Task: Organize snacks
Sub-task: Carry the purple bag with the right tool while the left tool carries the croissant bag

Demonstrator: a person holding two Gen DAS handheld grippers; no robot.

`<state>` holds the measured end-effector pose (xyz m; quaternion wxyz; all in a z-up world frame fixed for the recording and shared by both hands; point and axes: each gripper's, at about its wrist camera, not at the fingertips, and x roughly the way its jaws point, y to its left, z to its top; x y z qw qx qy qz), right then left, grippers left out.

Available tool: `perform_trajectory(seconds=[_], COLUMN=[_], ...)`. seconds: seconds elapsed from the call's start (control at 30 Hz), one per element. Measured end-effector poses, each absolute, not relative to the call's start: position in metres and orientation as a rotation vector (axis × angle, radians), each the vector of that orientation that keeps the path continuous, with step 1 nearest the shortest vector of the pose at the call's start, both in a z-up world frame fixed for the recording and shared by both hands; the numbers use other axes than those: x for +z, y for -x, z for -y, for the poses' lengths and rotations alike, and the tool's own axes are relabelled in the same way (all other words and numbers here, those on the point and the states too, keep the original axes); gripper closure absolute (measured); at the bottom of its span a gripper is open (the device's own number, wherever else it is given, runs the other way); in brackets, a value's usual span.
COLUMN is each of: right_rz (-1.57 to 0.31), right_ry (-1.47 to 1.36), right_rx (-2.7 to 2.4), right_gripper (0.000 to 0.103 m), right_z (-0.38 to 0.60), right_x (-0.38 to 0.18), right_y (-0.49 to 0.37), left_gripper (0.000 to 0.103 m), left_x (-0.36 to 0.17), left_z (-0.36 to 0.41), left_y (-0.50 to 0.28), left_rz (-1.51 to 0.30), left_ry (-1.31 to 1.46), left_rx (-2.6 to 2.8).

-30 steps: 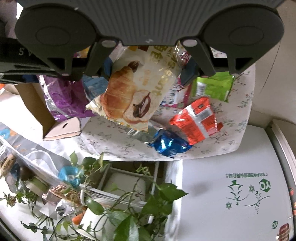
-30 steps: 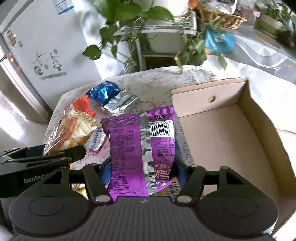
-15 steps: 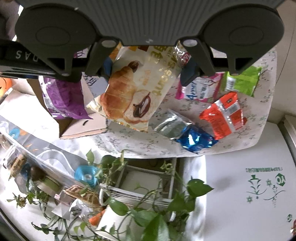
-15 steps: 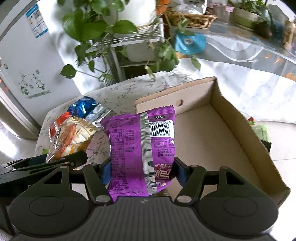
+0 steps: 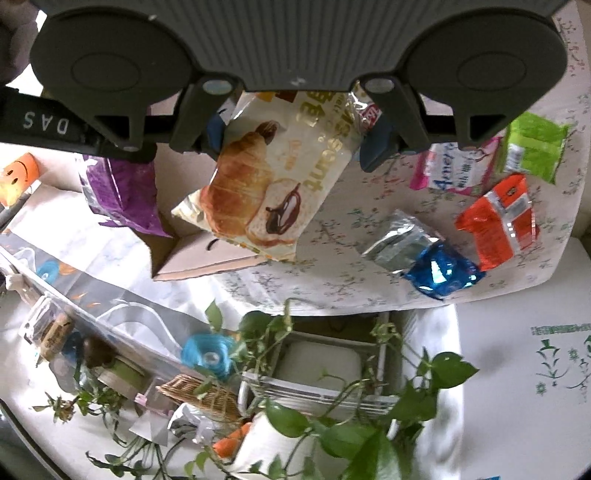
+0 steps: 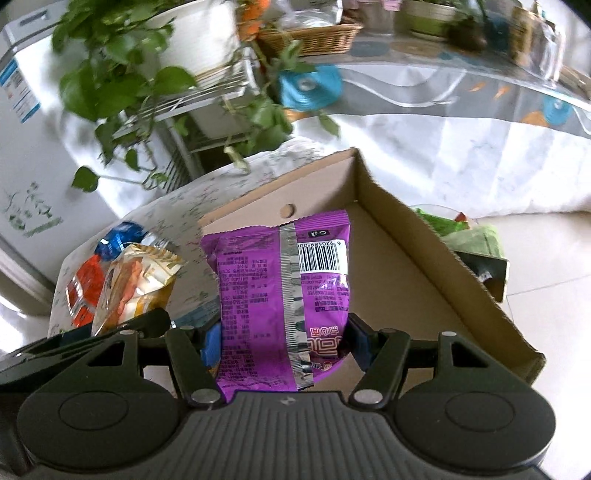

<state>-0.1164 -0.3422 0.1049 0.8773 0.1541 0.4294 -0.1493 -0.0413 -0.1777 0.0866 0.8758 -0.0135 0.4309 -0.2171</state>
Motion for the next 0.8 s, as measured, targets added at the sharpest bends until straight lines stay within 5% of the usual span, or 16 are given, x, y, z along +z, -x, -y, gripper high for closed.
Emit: perform_trajectory(seconds=[0.8], right_rz=[-0.833], right_ry=[-0.666], right_rx=[-0.580], right_gripper=[0.030], right_z=[0.406], right_x=[0.099], right_y=[0.140], left_gripper=[0.029], left_x=[0.072], left_z=[0.251], left_y=[0.053], left_rz=[-0.928], left_ry=[0.059], left_rx=[-0.653])
